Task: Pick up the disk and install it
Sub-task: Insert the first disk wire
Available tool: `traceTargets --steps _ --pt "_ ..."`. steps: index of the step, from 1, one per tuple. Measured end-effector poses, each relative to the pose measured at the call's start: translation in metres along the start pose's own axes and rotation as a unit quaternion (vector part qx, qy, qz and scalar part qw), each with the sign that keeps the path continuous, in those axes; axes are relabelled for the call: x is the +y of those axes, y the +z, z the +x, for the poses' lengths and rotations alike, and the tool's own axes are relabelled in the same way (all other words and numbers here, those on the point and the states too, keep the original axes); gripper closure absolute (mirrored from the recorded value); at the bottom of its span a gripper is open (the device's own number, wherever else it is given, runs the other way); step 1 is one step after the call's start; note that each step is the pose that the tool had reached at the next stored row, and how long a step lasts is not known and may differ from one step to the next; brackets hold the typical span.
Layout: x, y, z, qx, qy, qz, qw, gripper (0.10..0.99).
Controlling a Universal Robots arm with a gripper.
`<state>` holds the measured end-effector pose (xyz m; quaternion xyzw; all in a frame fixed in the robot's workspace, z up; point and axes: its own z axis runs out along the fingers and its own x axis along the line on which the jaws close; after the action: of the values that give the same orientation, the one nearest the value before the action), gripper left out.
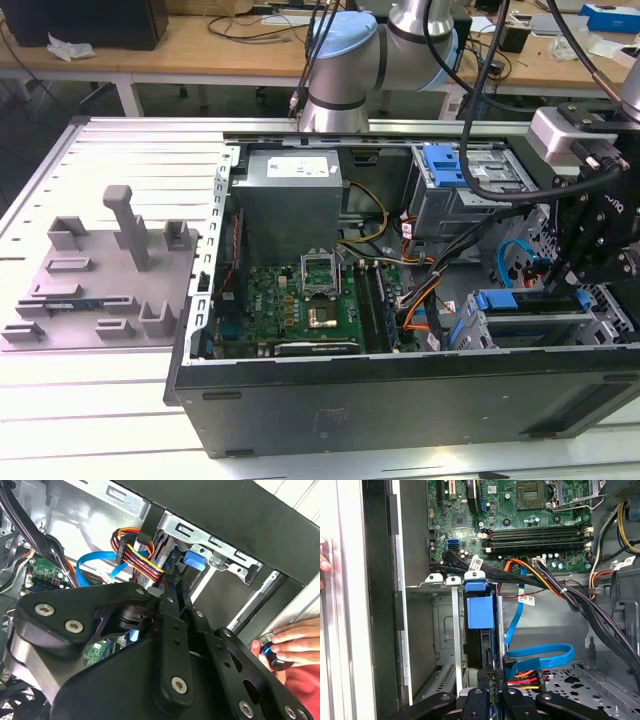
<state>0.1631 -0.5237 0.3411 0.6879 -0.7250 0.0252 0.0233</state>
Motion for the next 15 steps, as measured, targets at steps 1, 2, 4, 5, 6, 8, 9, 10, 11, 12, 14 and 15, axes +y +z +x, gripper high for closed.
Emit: traceTargets --steps 1,2,4,5,6,8,9,10,11,12,14,15 --pt "0.0000 -0.0004 0.0001 -0.0002 0.000 0.0000 1.0000 0.922" --pt "0.0000 -0.0011 0.0001 -0.0005 0.000 -0.0001 1.0000 0.922" --pt "0.0000 -0.0027 0.0003 -0.0001 0.000 0.0000 1.0000 0.922" --pt "0.0000 -0.0033 0.0003 -0.0002 0.000 0.0000 1.0000 0.922" --pt "0.0000 -0.0043 0.0003 -0.0001 0.000 0.0000 1.0000 0.922" --pt "0.0000 -0.0053 0.0004 -0.0002 0.000 0.0000 1.0000 0.922" --pt "0.0000 -0.0056 0.0004 0.0000 0.000 0.0000 1.0000 0.922" --pt "0.0000 -0.0056 0.0004 0.0000 0.000 0.0000 1.0000 0.922" --pt "0.0000 -0.0057 0.0004 0.0000 0.000 0.0000 1.0000 0.922" --pt "0.0000 -0.0058 0.0004 0.0000 0.000 0.0000 1.0000 0.922" --pt "0.0000 -0.0059 0.0004 0.0000 0.000 0.0000 1.0000 0.922" --pt "0.0000 -0.0059 0.0005 -0.0001 0.000 0.0000 1.0000 0.922"
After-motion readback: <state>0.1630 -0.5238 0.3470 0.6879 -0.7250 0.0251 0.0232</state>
